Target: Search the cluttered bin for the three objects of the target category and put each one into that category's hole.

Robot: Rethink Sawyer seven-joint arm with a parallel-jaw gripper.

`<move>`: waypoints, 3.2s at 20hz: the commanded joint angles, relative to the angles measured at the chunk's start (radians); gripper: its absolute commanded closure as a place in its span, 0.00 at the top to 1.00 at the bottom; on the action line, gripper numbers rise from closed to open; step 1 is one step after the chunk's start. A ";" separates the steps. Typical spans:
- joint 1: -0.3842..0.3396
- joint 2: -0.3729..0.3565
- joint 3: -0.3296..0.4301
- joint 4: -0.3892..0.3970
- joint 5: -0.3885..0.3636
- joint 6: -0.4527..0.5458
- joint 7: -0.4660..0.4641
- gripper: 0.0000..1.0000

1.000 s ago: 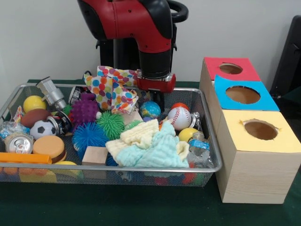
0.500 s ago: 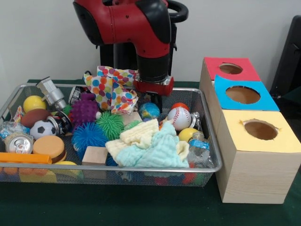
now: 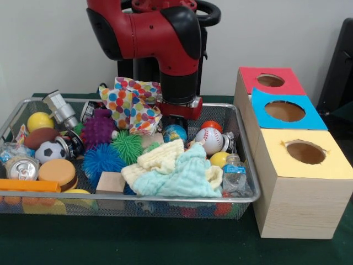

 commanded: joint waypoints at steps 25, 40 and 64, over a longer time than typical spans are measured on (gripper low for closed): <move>0.174 0.143 -0.275 -0.400 0.069 -0.581 0.027 0.00; 0.249 0.207 -0.385 -0.429 0.206 -0.821 -0.058 0.00; 0.238 0.093 -0.317 -0.422 -0.039 -0.580 -0.025 0.00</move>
